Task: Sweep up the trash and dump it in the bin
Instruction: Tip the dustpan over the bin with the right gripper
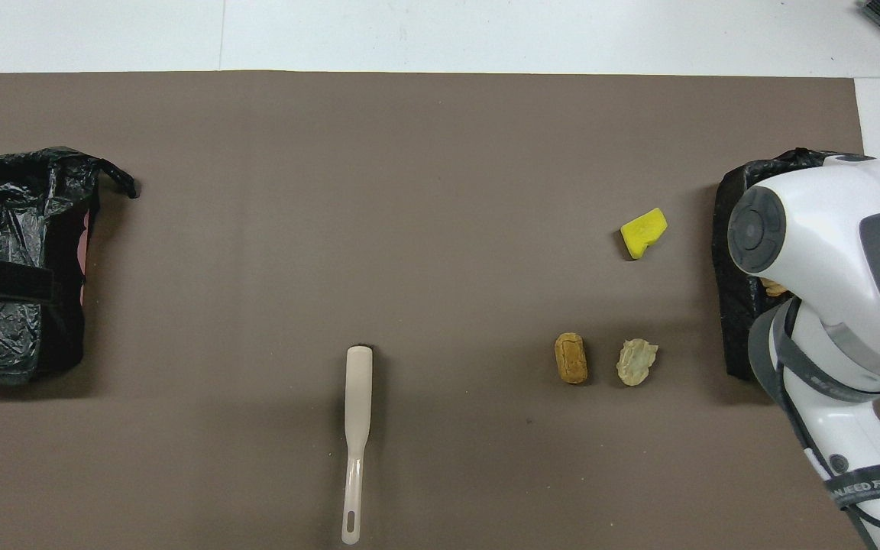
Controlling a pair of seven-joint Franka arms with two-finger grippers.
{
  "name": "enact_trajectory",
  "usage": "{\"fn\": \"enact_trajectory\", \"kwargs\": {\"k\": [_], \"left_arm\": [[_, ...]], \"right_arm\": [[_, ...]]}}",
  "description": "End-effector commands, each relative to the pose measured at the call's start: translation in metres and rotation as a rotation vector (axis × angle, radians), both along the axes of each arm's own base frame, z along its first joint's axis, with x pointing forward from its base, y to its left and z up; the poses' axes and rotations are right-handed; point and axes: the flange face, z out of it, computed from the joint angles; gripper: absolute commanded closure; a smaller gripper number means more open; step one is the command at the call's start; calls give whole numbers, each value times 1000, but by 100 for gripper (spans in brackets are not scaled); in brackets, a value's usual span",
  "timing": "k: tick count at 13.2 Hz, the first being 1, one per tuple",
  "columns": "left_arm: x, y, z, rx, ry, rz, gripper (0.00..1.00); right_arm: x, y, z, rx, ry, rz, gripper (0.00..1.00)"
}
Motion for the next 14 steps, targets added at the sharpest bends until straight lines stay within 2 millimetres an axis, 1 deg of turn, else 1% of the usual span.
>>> {"fn": "enact_trajectory", "kwargs": {"k": [1, 2, 3, 4, 6, 8, 9, 11, 12, 13, 14], "left_arm": [[-4, 3, 5, 16, 5, -4, 0], [-4, 3, 5, 16, 5, -4, 0], [-4, 3, 5, 16, 5, -4, 0], [-4, 3, 5, 16, 5, -4, 0], [-4, 3, 5, 16, 5, -4, 0], [-5, 3, 5, 14, 6, -4, 0], [-4, 3, 5, 16, 5, -4, 0], [-4, 3, 5, 16, 5, -4, 0], [-4, 3, 5, 16, 5, -4, 0], [-4, 3, 5, 16, 5, -4, 0], [-5, 3, 5, 16, 6, -4, 0]], "right_arm": [[16, 6, -3, 49, 176, 20, 100], [17, 6, 2, 69, 174, 17, 100], [18, 6, -1, 77, 177, 15, 100], [19, 5, 1, 77, 168, 10, 100], [25, 5, 17, 86, 129, 2, 100], [29, -6, 20, 117, 71, -6, 100], [33, -13, 26, 172, 9, -4, 100], [34, -19, 19, 248, -59, -30, 100], [33, -33, 19, 275, -101, -58, 100], [33, -37, 17, 304, -124, -72, 100], [34, -38, 19, 341, -146, -73, 100]]}}
